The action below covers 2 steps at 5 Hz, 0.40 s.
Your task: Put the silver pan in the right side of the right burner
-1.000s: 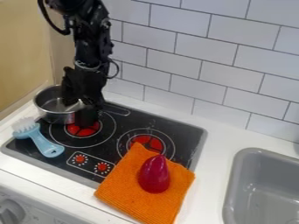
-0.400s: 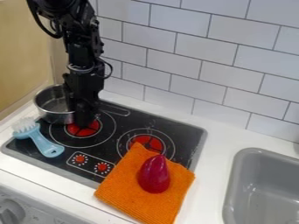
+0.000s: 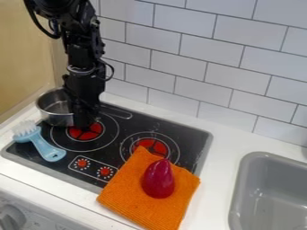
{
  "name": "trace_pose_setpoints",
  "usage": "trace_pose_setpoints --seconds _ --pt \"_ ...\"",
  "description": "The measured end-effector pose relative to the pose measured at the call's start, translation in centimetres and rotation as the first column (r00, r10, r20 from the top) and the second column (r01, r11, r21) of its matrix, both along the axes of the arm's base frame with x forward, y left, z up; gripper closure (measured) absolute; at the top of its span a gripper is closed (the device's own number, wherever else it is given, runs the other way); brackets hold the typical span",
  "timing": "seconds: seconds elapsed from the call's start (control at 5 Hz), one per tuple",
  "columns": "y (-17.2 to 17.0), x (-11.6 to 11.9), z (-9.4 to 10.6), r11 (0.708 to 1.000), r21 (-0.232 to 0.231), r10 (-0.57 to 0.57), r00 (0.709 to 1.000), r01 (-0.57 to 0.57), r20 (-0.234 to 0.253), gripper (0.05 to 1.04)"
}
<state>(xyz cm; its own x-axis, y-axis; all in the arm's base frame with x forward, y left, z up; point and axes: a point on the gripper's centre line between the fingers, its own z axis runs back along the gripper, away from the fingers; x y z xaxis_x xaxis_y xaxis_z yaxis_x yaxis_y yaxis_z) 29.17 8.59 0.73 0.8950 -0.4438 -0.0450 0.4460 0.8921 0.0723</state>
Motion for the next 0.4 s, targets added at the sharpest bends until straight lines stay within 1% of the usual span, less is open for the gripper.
trace_pose_setpoints --seconds 0.2,0.4 --pt "-0.2 -0.4 0.4 1.000 0.001 -0.011 1.000 0.011 0.004 1.017" --pt "-0.3 -0.2 1.5 0.999 0.033 -0.029 0.999 0.028 0.028 1.017"
